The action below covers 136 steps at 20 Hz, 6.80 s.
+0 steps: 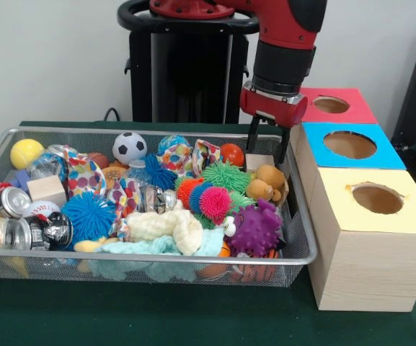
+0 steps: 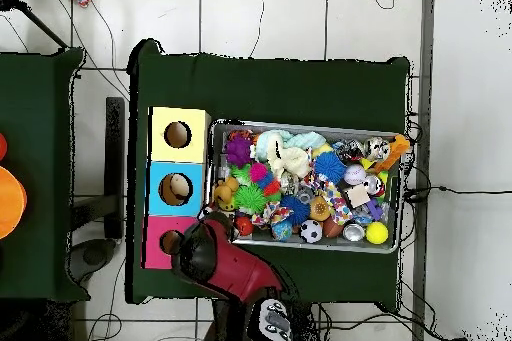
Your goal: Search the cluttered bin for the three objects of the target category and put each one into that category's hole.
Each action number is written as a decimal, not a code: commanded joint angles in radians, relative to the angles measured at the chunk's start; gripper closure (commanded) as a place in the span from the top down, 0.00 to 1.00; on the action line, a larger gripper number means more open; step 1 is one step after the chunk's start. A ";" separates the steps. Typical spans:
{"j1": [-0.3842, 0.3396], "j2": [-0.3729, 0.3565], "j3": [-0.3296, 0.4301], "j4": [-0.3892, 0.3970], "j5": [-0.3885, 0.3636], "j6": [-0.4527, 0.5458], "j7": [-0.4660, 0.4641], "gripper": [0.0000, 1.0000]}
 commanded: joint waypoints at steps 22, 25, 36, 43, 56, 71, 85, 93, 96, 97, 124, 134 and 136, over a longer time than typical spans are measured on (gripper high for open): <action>0.014 -0.002 0.031 -0.177 0.099 0.070 0.180 1.00; 0.007 -0.006 0.035 -0.174 0.085 0.058 0.179 1.00; -0.042 0.026 0.051 -0.155 0.040 -0.006 0.172 1.00; -0.015 0.077 -0.007 -0.149 0.047 -0.019 0.164 1.00; 0.030 0.081 0.013 -0.127 0.093 0.001 0.221 1.00; -0.043 0.098 0.100 -0.155 0.043 -0.085 0.237 1.00; -0.148 0.126 0.263 -0.167 -0.079 -0.043 0.149 1.00; -0.155 0.164 0.271 -0.212 -0.121 -0.054 0.140 1.00; -0.150 0.187 0.261 -0.235 -0.132 -0.057 0.132 1.00; -0.149 0.197 0.259 -0.244 -0.138 -0.060 0.130 1.00; -0.050 0.249 0.117 -0.369 -0.199 0.029 0.082 0.00; -0.078 0.129 0.132 -0.286 -0.225 0.064 0.108 0.00; -0.076 0.082 0.129 -0.253 -0.227 0.077 0.121 0.00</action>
